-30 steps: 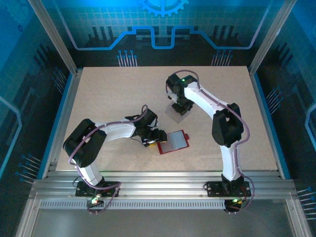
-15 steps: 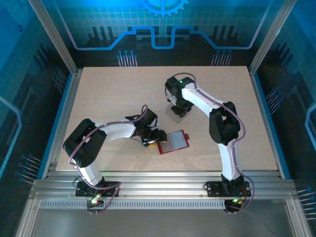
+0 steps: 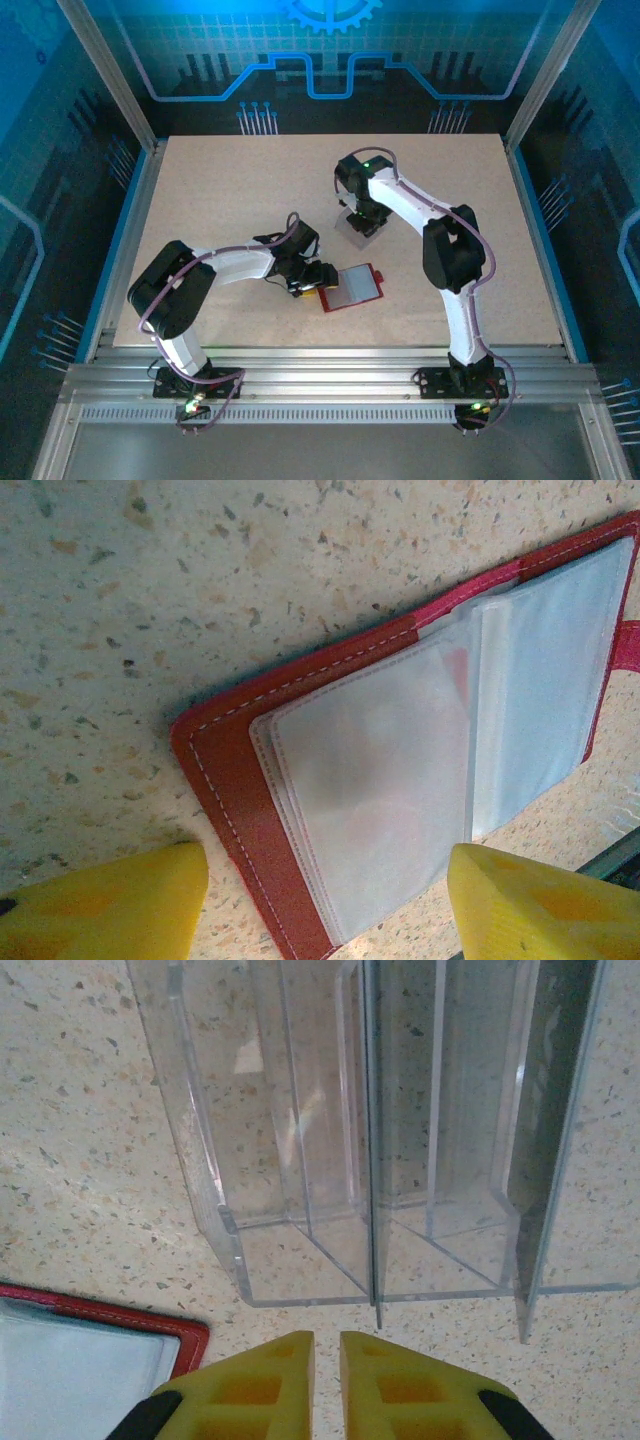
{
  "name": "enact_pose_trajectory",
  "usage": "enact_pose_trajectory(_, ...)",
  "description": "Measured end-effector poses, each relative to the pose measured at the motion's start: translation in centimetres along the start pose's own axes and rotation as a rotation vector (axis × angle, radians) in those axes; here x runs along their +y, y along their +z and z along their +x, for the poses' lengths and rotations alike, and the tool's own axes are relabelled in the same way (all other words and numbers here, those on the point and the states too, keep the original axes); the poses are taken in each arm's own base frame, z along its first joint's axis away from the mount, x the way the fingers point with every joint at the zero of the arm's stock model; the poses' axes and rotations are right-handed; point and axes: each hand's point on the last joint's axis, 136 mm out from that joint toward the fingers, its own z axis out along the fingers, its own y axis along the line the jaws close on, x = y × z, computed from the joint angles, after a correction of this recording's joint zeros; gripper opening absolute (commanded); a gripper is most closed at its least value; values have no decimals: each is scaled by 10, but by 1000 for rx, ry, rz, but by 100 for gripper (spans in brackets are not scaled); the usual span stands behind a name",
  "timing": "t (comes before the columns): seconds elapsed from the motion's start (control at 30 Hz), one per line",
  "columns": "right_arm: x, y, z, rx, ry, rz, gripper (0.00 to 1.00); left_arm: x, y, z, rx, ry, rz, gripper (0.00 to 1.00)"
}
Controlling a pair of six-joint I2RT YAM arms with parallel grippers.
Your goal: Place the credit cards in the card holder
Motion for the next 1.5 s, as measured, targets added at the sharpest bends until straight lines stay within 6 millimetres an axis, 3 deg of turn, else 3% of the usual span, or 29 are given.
enact_pose_trajectory(0.6,0,0,-1,-3,-6,0,0,0,0,0,0,-1,0,67)
enact_pose_trajectory(1.2,-5,-9,-3,-35,6,4,0,0,0,-1,-1,-2,0,67)
enact_pose_trajectory(1.37,-7,-19,-4,-58,11,7,15,0,0,-1,-1,-2,0,67)
enact_pose_trajectory(1.5,-7,-19,-4,-57,7,7,17,0,0,0,0,-2,0,67)
